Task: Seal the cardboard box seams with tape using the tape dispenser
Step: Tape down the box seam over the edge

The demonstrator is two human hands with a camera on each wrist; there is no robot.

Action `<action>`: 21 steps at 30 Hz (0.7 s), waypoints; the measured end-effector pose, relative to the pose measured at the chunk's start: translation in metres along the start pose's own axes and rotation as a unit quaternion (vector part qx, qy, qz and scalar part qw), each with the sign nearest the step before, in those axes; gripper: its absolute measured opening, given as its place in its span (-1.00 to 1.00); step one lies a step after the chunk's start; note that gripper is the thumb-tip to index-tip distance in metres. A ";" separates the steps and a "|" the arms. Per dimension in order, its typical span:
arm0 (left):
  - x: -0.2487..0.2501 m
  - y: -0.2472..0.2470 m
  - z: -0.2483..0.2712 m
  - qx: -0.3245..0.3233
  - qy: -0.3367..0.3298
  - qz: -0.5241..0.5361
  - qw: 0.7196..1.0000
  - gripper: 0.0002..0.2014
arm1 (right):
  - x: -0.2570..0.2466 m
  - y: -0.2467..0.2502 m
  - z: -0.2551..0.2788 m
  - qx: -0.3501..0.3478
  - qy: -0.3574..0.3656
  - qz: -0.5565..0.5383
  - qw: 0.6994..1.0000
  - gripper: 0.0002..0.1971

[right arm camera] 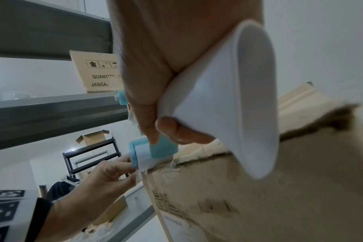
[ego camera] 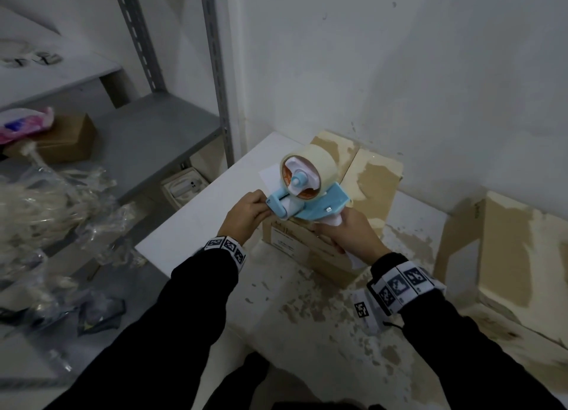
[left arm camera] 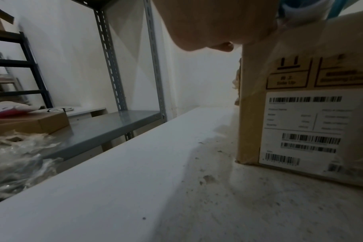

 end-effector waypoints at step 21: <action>-0.006 -0.005 -0.001 0.018 0.050 0.043 0.998 -0.83 | 0.034 0.073 0.058 0.029 0.035 0.043 0.998 -0.78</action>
Point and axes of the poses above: each hand's wrist, its own z-axis away from the middle knuckle, its own y-axis out of the back of the hand, x = y × z, the point moved 5 cm from there along -z, towards the middle knuckle, and after that the axes turned 1 degree about -x, right-handed, at the moved point
